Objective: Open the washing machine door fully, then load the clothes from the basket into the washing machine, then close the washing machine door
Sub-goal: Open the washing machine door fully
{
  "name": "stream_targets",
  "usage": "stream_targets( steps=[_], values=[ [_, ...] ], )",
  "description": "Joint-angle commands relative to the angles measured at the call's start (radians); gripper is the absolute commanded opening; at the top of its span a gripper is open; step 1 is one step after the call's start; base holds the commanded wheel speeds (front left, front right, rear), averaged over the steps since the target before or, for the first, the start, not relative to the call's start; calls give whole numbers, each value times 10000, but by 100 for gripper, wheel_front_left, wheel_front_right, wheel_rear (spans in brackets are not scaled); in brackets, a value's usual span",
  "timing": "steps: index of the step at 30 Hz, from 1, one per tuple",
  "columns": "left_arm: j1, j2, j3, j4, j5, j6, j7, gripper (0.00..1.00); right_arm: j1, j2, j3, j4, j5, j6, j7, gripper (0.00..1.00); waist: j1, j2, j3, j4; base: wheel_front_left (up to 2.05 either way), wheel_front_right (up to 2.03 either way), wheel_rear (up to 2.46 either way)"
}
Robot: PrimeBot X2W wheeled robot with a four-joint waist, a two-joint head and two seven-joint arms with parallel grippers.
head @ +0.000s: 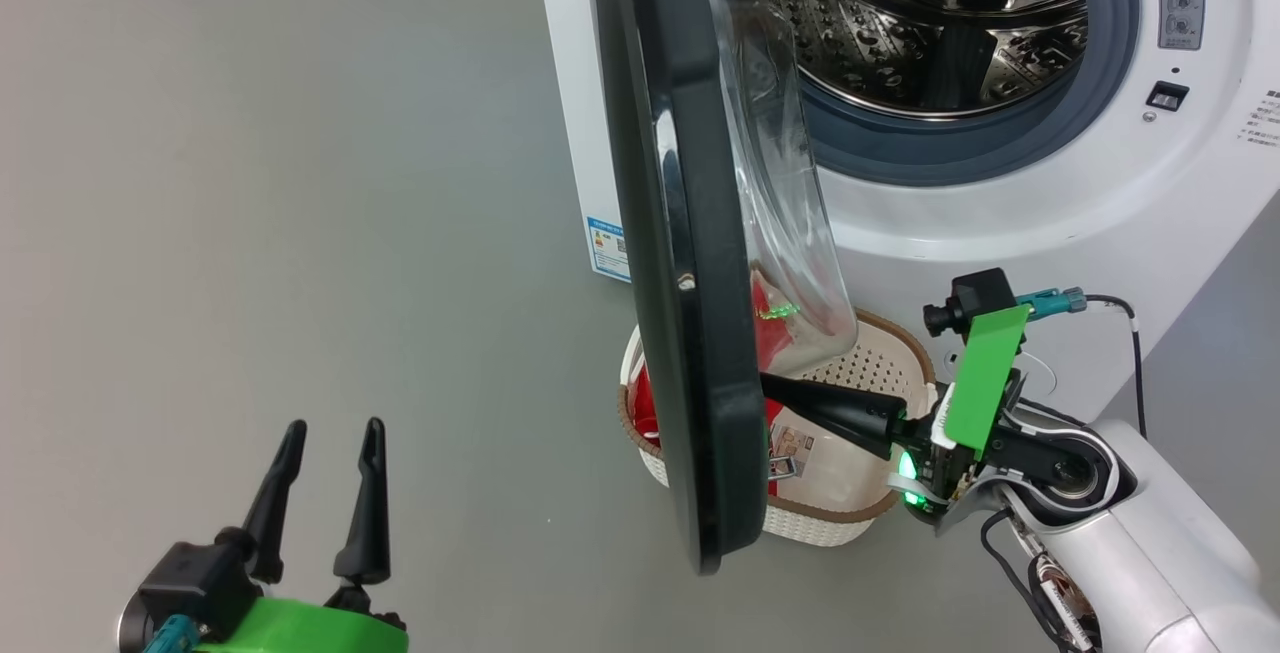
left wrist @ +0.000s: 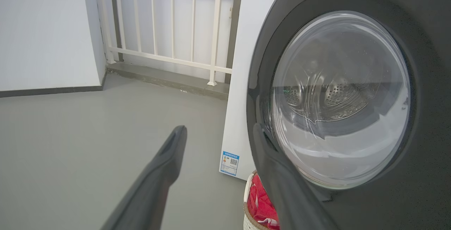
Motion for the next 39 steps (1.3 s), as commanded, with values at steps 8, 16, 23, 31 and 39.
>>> stream_targets(
  steps=[8,16,23,31,39],
  values=[
    [-108,181,319,-172,79,-29,-82,100,-38,437,114,-175,-198,17,189,0,0,-1,-15,75,0,0,0],
    [-85,175,346,-159,94,-29,-82,100,-2,549,4,-134,-244,17,289,0,0,-1,-64,68,0,0,0],
    [-85,172,369,-159,105,-29,-82,100,-10,640,-96,-103,-361,17,369,0,0,-1,-102,-59,0,0,0],
    [-25,179,389,-114,140,-29,-82,100,59,683,-251,-152,-584,17,344,0,0,-1,-334,-408,0,0,0],
    [90,222,305,-87,154,-29,-82,100,326,558,-650,-706,-951,17,29,75,0,-1,-555,-970,0,0,0]
  ],
)
